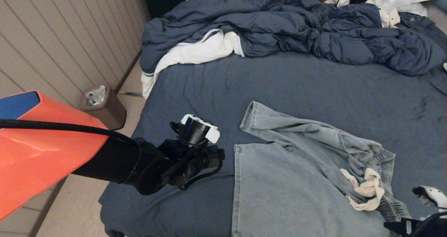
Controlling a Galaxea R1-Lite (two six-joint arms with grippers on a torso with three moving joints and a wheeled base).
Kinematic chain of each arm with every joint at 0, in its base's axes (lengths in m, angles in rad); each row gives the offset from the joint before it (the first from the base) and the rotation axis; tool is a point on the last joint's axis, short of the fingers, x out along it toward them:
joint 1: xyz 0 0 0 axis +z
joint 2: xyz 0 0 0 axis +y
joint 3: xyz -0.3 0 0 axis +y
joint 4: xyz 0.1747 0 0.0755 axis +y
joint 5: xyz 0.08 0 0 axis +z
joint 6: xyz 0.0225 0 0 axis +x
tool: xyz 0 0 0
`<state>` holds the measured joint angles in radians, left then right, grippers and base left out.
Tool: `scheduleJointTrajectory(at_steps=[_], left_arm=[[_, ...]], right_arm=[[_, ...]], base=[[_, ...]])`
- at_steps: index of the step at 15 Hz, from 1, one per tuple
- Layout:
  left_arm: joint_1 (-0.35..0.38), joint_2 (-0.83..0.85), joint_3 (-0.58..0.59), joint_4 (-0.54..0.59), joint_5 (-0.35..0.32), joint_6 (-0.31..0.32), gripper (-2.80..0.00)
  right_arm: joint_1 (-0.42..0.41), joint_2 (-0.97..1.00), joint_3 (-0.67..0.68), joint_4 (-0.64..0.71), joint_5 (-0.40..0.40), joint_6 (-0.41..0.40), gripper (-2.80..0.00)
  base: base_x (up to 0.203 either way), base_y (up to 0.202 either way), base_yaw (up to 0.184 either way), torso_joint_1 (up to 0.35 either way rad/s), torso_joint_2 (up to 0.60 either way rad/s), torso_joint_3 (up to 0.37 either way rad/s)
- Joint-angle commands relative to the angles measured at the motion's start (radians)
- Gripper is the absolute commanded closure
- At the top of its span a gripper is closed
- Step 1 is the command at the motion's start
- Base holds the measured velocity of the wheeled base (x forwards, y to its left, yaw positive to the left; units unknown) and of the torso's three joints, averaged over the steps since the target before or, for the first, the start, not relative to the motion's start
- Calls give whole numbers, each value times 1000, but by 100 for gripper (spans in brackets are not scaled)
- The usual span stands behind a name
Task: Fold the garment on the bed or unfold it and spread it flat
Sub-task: Unford the blue shorts
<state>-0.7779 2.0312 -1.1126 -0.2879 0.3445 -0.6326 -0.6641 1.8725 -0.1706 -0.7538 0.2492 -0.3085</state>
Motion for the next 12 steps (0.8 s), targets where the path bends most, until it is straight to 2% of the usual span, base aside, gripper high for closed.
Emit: scheduleJointTrajectory(at_steps=[1, 2, 3, 4, 6, 9, 10, 12], left_arm=[[0, -27, 7, -2, 2, -4, -280], [0, -37, -6, 3, 1, -4, -280], [0, -41, -28, 10, 0, 4, -280], [0, -37, -62, 25, 0, 23, 0], [-1, -11, -179, 76, 0, 45, 0], [-10, 54, -396, 186, 8, 51, 0], [-12, 61, -427, 233, 10, 47, 0], [-9, 28, -394, 240, 14, 16, 0]], right_arm=[[-20, -115, 14, -2, 58, 4, -280], [-22, -164, 0, 1, 74, 14, 0], [-14, -197, -42, 9, 81, 38, 0], [14, -216, -83, 19, 82, 70, 0], [168, -255, -178, 85, 40, 155, 0], [348, -250, -446, 324, -63, 293, 0], [397, -227, -538, 417, -89, 326, 0], [478, -143, -723, 572, -150, 365, 0]], base=[[0, 0, 0, 0, 0, 0], [0, 0, 0, 0, 0, 0], [0, 0, 0, 0, 0, 0], [0, 0, 0, 0, 0, 0], [0, 0, 0, 0, 0, 0], [0, 0, 0, 0, 0, 0], [0, 0, 0, 0, 0, 0], [0, 0, 0, 0, 0, 0]])
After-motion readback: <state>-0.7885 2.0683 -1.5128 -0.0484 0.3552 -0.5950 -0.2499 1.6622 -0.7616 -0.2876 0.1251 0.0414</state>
